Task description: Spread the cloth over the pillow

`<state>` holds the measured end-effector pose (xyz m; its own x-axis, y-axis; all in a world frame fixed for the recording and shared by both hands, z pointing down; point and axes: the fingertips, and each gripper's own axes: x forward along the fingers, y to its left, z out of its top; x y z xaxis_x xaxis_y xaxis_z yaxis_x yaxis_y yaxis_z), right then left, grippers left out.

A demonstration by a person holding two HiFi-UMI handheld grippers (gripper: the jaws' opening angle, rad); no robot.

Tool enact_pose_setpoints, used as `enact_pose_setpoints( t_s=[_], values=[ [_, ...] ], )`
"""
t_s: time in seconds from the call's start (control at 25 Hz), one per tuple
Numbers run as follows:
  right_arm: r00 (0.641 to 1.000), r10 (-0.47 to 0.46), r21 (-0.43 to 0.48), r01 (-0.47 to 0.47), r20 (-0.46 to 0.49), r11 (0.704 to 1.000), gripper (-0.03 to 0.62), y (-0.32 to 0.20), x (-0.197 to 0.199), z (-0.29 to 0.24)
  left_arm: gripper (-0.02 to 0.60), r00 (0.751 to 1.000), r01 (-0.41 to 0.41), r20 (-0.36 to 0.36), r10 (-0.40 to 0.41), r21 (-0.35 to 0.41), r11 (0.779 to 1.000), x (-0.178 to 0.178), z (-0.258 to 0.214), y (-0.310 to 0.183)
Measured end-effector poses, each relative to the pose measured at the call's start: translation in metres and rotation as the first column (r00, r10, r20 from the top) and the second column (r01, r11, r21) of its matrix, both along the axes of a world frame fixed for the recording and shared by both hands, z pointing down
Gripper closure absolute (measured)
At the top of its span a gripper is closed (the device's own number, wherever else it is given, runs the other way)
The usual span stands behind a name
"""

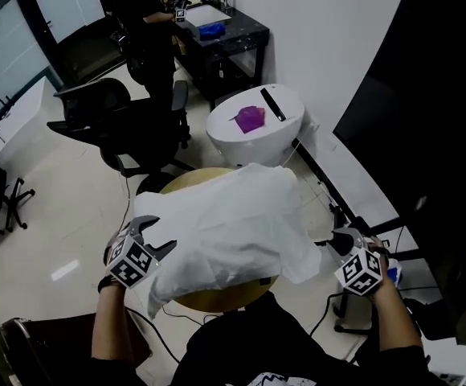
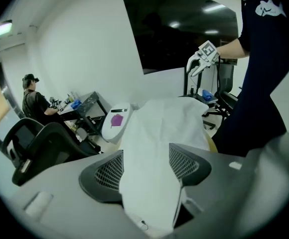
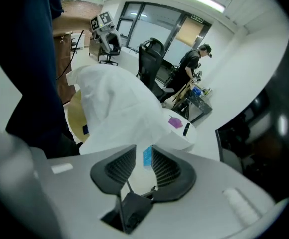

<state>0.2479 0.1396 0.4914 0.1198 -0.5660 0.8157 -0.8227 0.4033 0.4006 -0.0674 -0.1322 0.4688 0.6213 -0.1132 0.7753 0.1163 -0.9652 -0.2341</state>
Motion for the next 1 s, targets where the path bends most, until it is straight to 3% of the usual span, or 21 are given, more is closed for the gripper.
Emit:
enact_pose_setpoints(
  t_s=[0.28,0.48,0.64,0.84,1.0],
  values=[
    [0.994,-0.099,0.123,0.094,0.038,0.988,0.482,-0.099,0.056,-0.023,0.343,0.989,0.121,0.076,-0.125,0.046,0.992,0.022,-0.002,-0.085],
    [0.973,-0.199,0.165,0.179,0.116,0.97,0.482,-0.175,0.075,-0.025,0.379,0.968,0.168,0.195,-0.155,-0.05,0.985,0.038,0.044,-0.127],
    [0.945,-0.251,0.171,0.218,0.209,0.961,0.482,-0.223,0.083,-0.012,0.396,0.955,0.145,0.28,-0.098,-0.155,0.977,0.051,0.084,-0.141],
    [0.91,-0.295,0.132,0.268,0.291,0.955,0.48,-0.271,0.086,0.009,0.402,0.939,0.104,0.344,0.018,-0.331,0.938,0.06,0.124,-0.155],
    [0.874,-0.321,0.077,0.315,0.365,0.946,0.48,-0.294,0.078,0.034,0.402,0.931,0.09,0.352,0.098,-0.481,0.872,0.063,0.151,-0.158]
  ],
)
